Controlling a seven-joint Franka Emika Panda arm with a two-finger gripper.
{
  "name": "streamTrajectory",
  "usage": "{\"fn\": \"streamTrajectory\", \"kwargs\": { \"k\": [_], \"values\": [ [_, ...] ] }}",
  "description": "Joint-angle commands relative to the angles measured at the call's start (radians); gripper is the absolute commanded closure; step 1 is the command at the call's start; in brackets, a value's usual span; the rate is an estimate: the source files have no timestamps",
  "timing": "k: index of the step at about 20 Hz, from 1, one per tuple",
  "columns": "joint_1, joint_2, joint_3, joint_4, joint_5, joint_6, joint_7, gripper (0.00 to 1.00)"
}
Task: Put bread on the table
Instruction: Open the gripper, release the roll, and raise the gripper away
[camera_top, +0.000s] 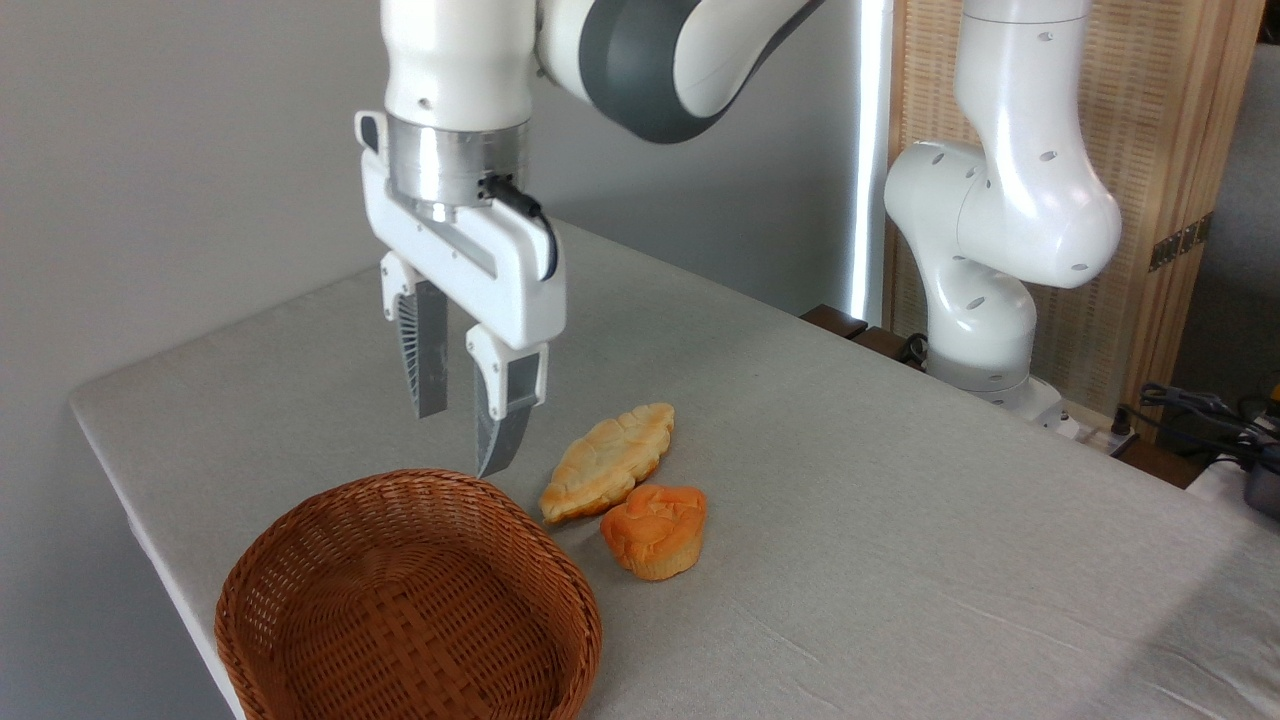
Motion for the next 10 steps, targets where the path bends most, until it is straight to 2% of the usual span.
{"fn": "streamTrajectory", "kwargs": {
  "k": [1, 4, 6, 10],
  "values": [
    [-0.002, 0.060, -0.020, 0.073, -0.007, -0.001, -0.046, 0.00],
    [-0.002, 0.066, -0.022, 0.084, 0.002, -0.004, -0.046, 0.00],
    [-0.002, 0.071, -0.037, 0.084, 0.051, -0.008, -0.059, 0.00],
    [0.000, 0.069, -0.034, 0.084, 0.047, -0.008, -0.068, 0.00]
  ]
}}
